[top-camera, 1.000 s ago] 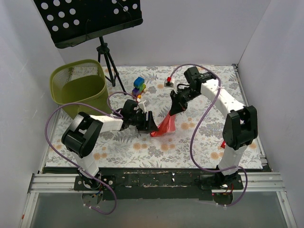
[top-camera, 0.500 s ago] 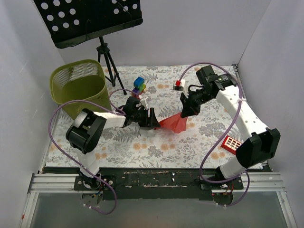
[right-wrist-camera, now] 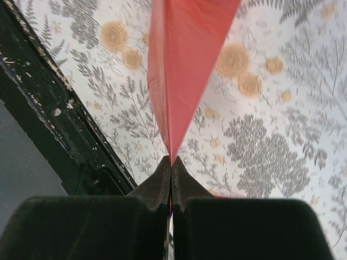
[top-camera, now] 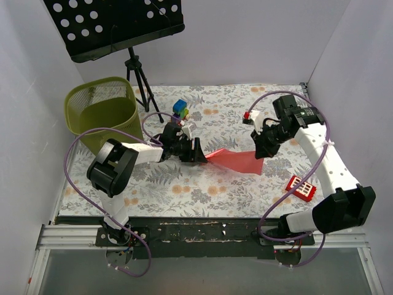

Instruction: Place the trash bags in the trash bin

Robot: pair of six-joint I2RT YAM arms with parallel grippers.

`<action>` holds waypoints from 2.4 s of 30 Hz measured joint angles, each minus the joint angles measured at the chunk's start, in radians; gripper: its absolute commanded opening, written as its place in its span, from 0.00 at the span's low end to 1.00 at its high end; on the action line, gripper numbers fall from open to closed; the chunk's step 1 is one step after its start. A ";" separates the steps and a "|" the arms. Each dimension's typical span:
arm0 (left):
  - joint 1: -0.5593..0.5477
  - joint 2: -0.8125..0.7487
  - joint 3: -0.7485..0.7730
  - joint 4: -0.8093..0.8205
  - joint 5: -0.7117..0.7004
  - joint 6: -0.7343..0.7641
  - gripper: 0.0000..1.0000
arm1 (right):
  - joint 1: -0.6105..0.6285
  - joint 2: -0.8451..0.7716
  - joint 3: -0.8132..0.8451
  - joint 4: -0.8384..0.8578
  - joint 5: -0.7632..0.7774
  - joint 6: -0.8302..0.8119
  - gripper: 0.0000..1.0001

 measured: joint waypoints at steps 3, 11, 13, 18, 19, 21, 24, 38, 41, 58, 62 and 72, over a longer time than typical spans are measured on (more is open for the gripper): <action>0.000 0.000 0.000 0.000 0.012 0.013 0.54 | -0.053 -0.045 -0.069 0.008 0.068 0.031 0.01; 0.000 0.032 0.036 0.011 0.040 0.035 0.54 | -0.089 -0.012 -0.084 0.060 0.211 0.124 0.01; 0.000 0.048 0.053 0.013 0.040 0.038 0.54 | -0.089 0.027 -0.034 0.081 0.254 0.141 0.01; -0.005 0.105 0.108 0.031 0.044 0.033 0.53 | -0.090 0.127 0.150 0.145 0.375 0.183 0.01; -0.006 0.113 0.119 0.035 0.044 0.033 0.54 | -0.090 0.142 0.192 0.155 0.389 0.187 0.01; -0.010 0.125 0.133 0.040 0.043 0.030 0.54 | -0.090 0.163 0.273 0.172 0.397 0.196 0.01; -0.014 0.129 0.136 0.046 0.044 0.013 0.54 | -0.091 0.166 0.355 0.190 0.395 0.213 0.01; -0.014 0.198 0.203 0.080 0.067 -0.145 0.61 | -0.091 0.155 0.470 0.208 0.414 0.238 0.01; -0.014 0.211 0.216 0.084 0.068 -0.169 0.61 | -0.091 0.130 0.470 0.227 0.418 0.231 0.01; -0.036 0.327 0.383 0.082 0.047 -0.193 0.59 | -0.091 -0.048 0.364 0.335 0.521 0.167 0.01; -0.041 0.342 0.407 0.082 0.031 -0.194 0.59 | -0.092 -0.118 0.256 0.373 0.634 0.135 0.01; -0.042 0.343 0.406 0.085 0.026 -0.218 0.60 | -0.111 -0.147 0.247 0.430 0.753 0.096 0.01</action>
